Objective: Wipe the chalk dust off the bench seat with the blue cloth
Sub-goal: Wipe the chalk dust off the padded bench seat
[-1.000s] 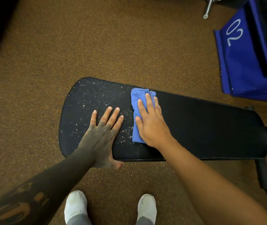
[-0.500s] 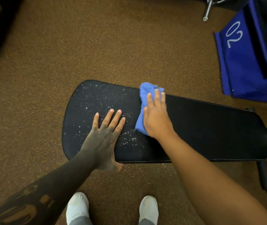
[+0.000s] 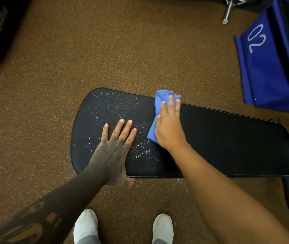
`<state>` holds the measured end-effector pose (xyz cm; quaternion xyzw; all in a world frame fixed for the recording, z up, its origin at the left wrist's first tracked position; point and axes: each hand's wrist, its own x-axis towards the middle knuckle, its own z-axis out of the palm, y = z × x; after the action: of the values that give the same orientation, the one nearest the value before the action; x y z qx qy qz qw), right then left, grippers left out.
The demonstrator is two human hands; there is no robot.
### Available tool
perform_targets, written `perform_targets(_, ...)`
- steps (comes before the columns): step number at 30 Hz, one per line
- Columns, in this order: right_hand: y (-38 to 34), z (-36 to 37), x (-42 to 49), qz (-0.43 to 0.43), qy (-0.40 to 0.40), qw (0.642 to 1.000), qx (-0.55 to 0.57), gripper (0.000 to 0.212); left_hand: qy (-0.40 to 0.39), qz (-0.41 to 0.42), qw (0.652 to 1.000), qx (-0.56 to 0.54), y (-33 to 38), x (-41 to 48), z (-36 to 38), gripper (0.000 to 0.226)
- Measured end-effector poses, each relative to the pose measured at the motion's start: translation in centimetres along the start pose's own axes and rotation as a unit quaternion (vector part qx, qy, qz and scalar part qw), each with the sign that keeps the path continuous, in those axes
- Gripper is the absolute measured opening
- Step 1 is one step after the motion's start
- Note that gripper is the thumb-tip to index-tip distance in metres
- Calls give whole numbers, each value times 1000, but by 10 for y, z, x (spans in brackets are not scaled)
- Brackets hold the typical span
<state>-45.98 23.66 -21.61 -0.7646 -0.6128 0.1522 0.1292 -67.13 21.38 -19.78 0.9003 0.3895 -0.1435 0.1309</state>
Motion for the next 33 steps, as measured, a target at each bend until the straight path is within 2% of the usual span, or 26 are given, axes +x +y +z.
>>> perform_targets(3, -2, -1, -17, -141, -54, 988, -23, 51, -3, 1, 1000, 3, 1, 1, 0, 150)
perform_targets(4, 6, -4, -17, -160, -61, 985, -37, 51, -3, 0, 1000, 1, 1, 1, 0, 150)
perform_targets(6, 20, -9, -6, -134, -33, 989, -44, 50, 1, -3, 1000, -1, -1, 0, 1, 151)
perform_targets(8, 20, -9, 10, -56, -9, 998, -27, 48, -4, -4, 1000, -3, -3, -2, 1, 152)
perform_targets(10, 4, -3, 19, -17, -3, 1000, -14, 47, -4, -6, 1000, -1, -3, -2, 2, 153)
perform_targets(12, -15, 5, 13, -48, -6, 999, -8, 48, 0, -8, 1000, 1, -3, -2, 2, 153)
perform_targets(14, -24, 11, -9, -130, -22, 991, -23, 49, -1, -9, 1000, 0, -3, -3, 2, 153)
perform_targets(17, -7, 6, -40, -198, -51, 977, -59, 50, -4, -8, 1000, 7, -4, -3, 3, 151)
perform_targets(19, 12, -3, -39, -167, -32, 983, -67, 50, 2, -8, 1000, 8, -4, -2, 3, 152)
perform_targets(23, 10, -6, -25, -43, -14, 998, -42, 50, 0, -6, 1000, 9, -5, -3, 2, 153)
perform_targets(24, 1, -2, -30, -41, -10, 999, -34, 50, 2, -7, 1000, 11, -5, -3, 3, 153)
perform_targets(27, -19, 8, -67, -133, -41, 990, -32, 51, 5, -8, 1000, 15, -3, -3, 4, 153)
perform_targets(29, -8, 7, -82, -157, -63, 985, -45, 51, 4, -9, 1000, 16, -3, -3, 4, 153)
perform_targets(33, 21, -3, -66, -60, -17, 997, -34, 53, 0, -7, 1000, 23, -4, -3, 3, 154)
